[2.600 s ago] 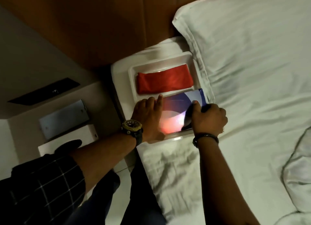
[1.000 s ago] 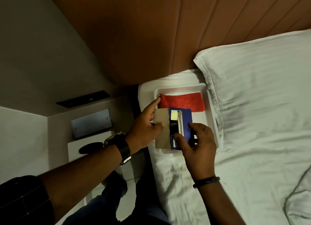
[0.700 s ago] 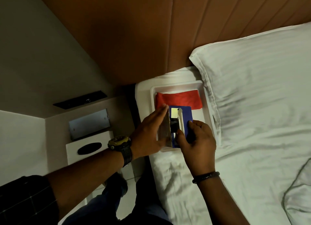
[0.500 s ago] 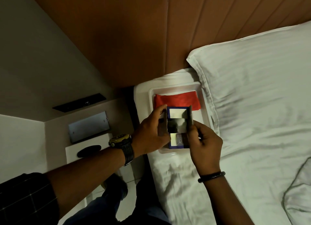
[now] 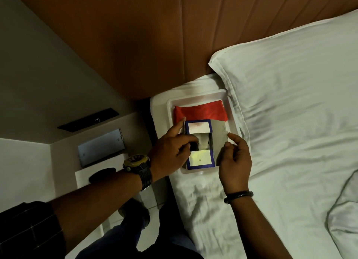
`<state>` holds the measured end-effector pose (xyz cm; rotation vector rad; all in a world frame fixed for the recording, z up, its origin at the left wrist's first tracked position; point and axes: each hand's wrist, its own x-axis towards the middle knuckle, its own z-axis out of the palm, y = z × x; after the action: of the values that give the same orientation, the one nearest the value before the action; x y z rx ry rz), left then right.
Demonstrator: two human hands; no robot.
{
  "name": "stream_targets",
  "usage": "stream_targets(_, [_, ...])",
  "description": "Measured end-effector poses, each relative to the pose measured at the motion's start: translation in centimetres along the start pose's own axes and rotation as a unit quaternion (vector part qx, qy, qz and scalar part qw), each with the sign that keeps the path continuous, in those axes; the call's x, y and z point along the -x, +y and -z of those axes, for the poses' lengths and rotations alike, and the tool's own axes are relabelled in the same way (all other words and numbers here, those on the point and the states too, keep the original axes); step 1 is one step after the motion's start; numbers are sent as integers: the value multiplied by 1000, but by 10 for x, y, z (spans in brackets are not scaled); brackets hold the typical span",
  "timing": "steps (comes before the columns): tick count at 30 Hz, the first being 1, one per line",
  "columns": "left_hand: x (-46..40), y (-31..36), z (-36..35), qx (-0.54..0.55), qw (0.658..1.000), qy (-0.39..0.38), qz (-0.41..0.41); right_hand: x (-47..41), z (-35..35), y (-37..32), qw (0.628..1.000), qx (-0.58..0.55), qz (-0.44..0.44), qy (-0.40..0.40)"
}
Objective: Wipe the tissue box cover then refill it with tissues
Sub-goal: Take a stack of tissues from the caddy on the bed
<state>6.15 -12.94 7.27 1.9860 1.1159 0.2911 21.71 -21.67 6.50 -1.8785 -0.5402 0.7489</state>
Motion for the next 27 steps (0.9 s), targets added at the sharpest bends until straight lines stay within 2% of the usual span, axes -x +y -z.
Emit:
stream_targets(5, [0,8,9,22,1000,-7,3,-3,-5,0,1000,15,10,16])
stream_targets(9, [2,9,15,41,998,-17,36,-2,-8,0,1000,20,16,15])
stream_targets(12, [-1,11,18,20,998,-28,51,-1,-11,2,1000,23,7,19])
stream_targets(18, [-9,14,20,26,996,-8,91,6,-16,1,999,38,5,3])
stream_targets(27, [-5,14,27,51,988,-98,106,3,-12,-5,999,39,12,20])
